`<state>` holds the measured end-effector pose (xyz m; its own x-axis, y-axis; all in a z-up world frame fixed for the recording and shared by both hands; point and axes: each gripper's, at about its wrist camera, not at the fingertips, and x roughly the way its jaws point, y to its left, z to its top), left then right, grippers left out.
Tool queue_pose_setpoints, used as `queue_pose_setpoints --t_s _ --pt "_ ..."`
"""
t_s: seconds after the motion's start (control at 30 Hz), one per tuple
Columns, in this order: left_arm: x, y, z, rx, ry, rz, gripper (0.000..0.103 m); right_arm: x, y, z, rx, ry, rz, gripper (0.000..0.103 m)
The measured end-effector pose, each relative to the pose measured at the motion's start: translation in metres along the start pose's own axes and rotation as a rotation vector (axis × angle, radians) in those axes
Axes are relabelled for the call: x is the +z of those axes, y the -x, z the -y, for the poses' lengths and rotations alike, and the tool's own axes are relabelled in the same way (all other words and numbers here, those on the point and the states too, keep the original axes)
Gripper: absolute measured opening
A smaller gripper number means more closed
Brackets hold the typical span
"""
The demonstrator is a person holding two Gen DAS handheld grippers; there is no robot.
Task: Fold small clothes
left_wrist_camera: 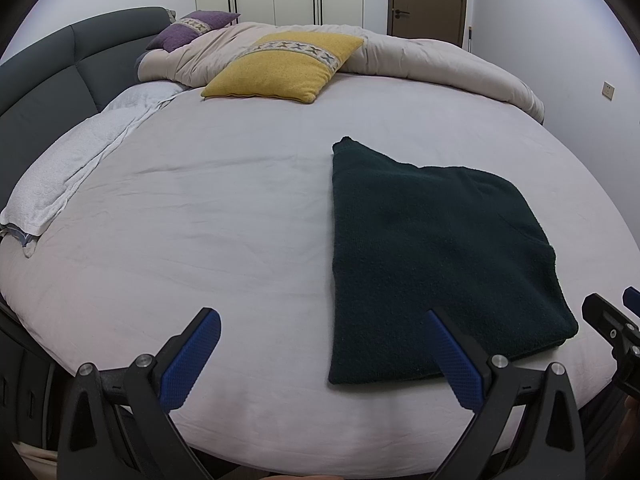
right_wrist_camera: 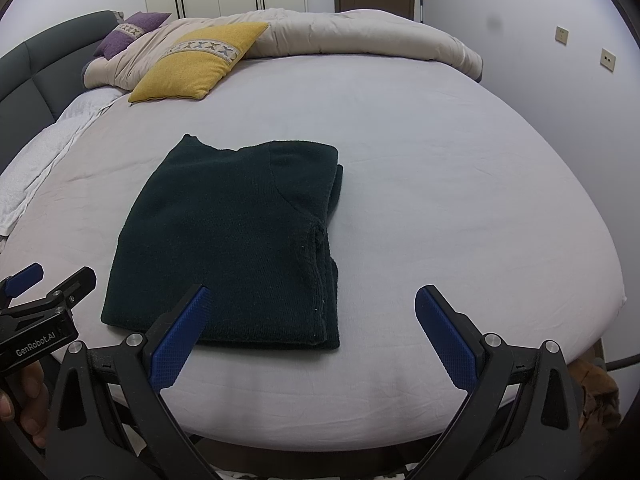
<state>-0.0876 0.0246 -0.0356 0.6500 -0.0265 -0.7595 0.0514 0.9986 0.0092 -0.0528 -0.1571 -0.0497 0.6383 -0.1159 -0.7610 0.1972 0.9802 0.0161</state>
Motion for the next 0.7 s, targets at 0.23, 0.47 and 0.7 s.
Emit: queue_pose_setpoints --t_s 0.23,0.47,0.7 --pt "-0.0001 0.0003 0.0002 0.0 0.0 0.0 0.103 -0.0017 0.0006 -0.0029 0.001 -0.003 -0.002 0.103" --pt "-0.0013 0.0003 0.0008 0.0 0.001 -0.002 0.103 -0.0023 0.0005 -0.0027 0.0 -0.004 -0.003 0.103" --pt "-0.004 -0.0018 0.001 -0.004 -0.002 -0.006 0.103 -0.0024 0.0003 -0.0026 0.0 -0.004 -0.003 0.103"
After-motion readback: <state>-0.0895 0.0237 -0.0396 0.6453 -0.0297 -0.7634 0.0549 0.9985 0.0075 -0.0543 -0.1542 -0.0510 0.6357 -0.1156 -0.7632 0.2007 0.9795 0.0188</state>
